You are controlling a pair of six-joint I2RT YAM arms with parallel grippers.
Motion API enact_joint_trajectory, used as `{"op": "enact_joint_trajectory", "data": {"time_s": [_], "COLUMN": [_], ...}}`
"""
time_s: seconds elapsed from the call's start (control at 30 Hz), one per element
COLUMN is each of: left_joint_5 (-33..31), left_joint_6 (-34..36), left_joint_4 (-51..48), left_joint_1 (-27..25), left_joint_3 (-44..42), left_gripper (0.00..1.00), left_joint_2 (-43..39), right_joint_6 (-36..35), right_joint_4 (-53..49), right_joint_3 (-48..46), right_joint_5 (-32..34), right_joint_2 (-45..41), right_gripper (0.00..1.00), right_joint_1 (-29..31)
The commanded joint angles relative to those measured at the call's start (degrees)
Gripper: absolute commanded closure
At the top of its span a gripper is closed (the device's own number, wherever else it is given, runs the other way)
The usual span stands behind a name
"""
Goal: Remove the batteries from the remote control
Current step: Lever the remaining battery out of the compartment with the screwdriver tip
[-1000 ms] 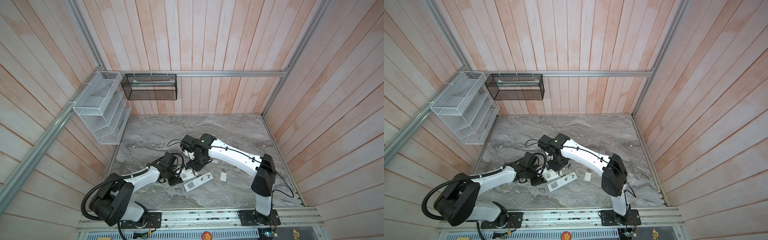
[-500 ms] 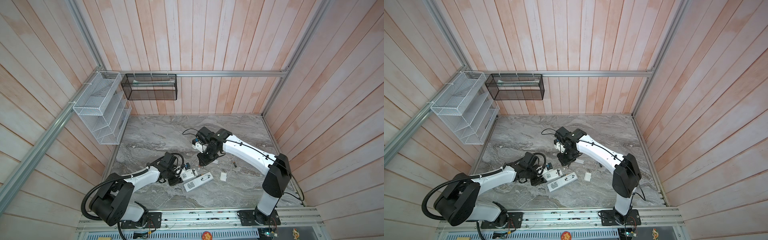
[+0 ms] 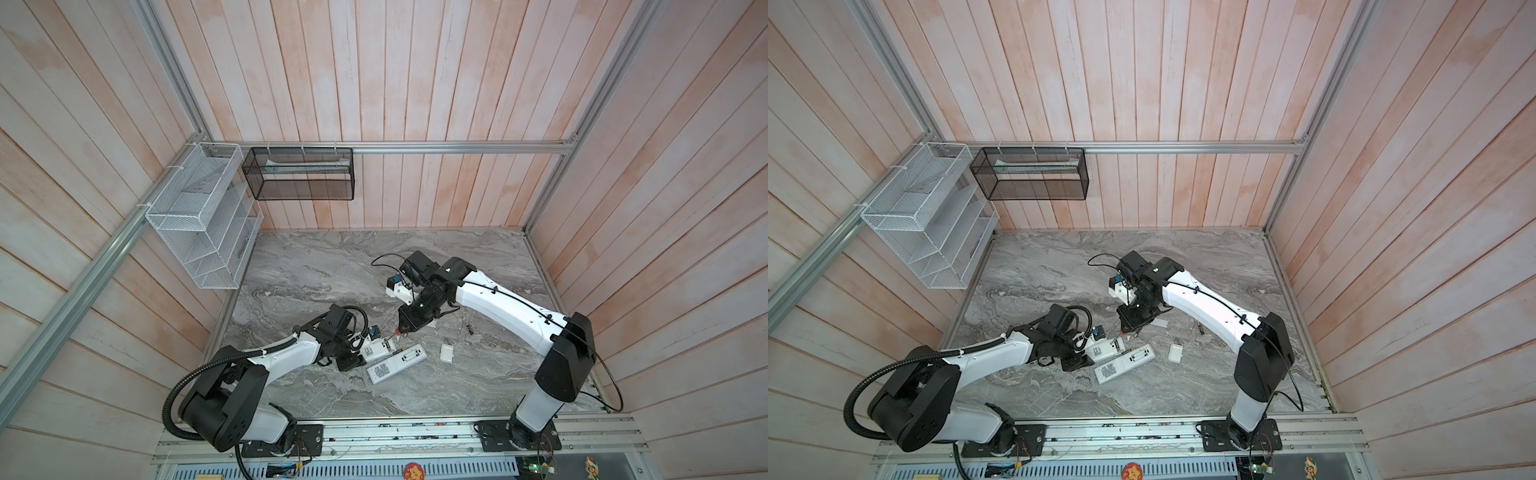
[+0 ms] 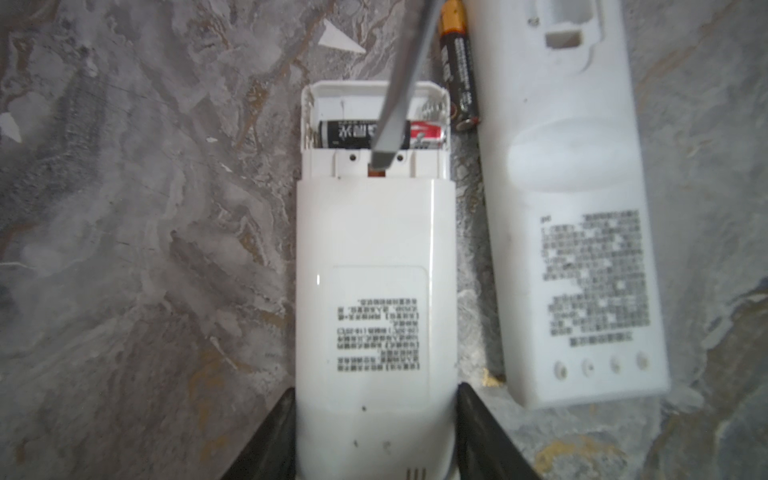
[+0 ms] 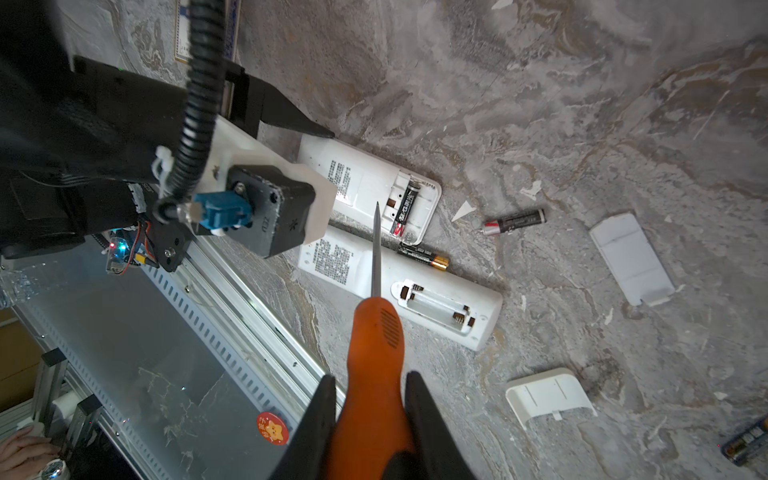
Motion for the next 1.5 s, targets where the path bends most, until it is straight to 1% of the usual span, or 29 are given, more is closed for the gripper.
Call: {"op": "enact_joint_trajectory", "data": {"time_s": [0.0, 0.17, 0.4, 0.77, 1.03, 1.3, 1.4, 1.47], "left_joint_5": [-1.3, -1.2, -1.3, -1.4, -1.4, -1.4, -1.3, -1.3], "left_joint_6": [0.8, 0.7, 0.8, 0.8, 0.7, 0.7, 0.7, 0.7], "left_joint_4": [0.5, 0.4, 0.2, 0.2, 0.1, 0.2, 0.2, 0.3], "left_joint_1": [-0.3, -0.4, -0.4, -0.4, -0.4, -0.4, -0.4, -0.4], "left_joint_3": [0.1, 0.1, 0.0, 0.0, 0.0, 0.0, 0.1, 0.1], "left_gripper": [0.50, 0.50, 0.50, 0.50, 0.50, 0.50, 0.50, 0.50], "left_joint_2": [0.1, 0.1, 0.0, 0.0, 0.3, 0.3, 0.4, 0.5], "right_joint_6": [-0.4, -0.2, 0.1, 0.0, 0.4, 1.1, 1.2, 1.6], "right_joint_4": [-0.1, -0.6, -0.2, -0.1, 1.1, 1.4, 1.4, 2.4], "right_joint_3": [-1.7, -3.0, -4.0, -3.8, -3.9, -0.3, 0.5, 0.1], "right_joint_5": [-0.9, 1.8, 3.8, 4.8, 3.2, 2.5, 0.6, -1.8], "right_joint_2": [-1.1, -1.0, -0.6, -0.5, 0.5, -0.6, -0.8, -0.9], "right_gripper": [0.94, 0.94, 0.94, 0.94, 0.94, 0.94, 0.94, 0.94], "right_joint_1": [0.0, 0.0, -0.2, -2.9, -3.4, -3.2, -3.2, -3.1]}}
